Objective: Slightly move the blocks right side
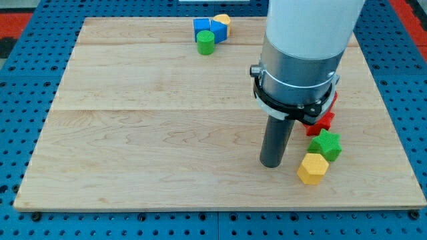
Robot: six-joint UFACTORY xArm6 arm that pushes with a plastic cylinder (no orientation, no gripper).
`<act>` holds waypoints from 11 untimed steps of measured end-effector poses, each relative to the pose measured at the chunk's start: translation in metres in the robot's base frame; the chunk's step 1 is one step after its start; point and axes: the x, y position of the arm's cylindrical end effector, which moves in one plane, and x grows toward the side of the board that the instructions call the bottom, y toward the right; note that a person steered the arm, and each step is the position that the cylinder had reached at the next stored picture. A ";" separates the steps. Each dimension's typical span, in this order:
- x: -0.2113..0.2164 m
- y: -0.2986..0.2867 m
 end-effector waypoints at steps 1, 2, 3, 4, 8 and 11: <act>0.012 0.023; 0.026 0.032; 0.033 0.047; 0.042 0.051; -0.025 -0.006; -0.042 -0.031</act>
